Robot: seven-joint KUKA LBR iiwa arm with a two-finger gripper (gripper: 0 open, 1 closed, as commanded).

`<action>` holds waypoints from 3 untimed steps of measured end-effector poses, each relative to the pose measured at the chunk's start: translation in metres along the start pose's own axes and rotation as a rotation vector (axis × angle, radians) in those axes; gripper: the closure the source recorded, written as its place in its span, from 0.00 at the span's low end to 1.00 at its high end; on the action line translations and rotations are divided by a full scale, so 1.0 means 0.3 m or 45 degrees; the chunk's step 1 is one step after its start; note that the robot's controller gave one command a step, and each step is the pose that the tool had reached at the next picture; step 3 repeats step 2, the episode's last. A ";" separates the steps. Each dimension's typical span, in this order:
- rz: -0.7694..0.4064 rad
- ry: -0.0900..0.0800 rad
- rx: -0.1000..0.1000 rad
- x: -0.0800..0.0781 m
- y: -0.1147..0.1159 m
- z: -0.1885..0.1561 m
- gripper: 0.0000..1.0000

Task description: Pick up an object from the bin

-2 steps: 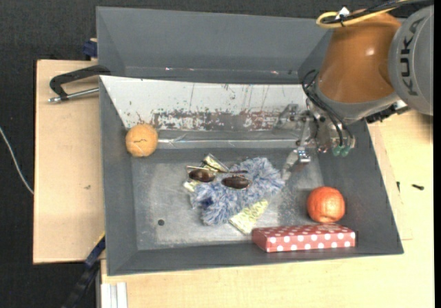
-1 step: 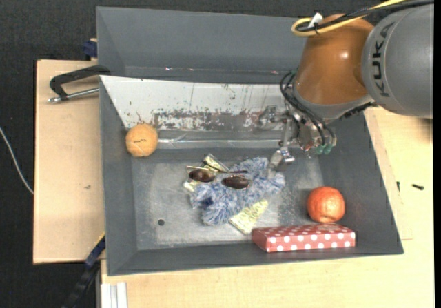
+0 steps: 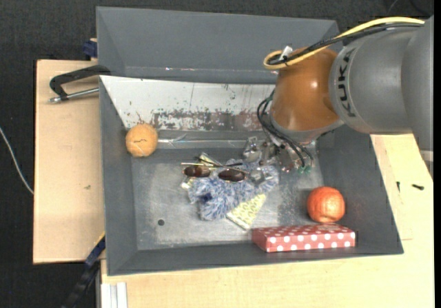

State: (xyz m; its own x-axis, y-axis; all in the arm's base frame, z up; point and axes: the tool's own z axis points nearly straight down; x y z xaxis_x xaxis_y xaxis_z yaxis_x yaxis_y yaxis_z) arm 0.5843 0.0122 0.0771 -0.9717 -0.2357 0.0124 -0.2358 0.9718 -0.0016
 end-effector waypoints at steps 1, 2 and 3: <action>0.000 -0.001 0.000 0.000 0.000 0.000 1.00; -0.022 -0.024 -0.001 -0.012 -0.002 -0.462 1.00; -0.022 -0.024 -0.001 -0.012 -0.002 -0.462 1.00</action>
Offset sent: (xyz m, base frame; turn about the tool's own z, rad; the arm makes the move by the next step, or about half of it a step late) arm 0.0037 -0.0002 0.1368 -0.0184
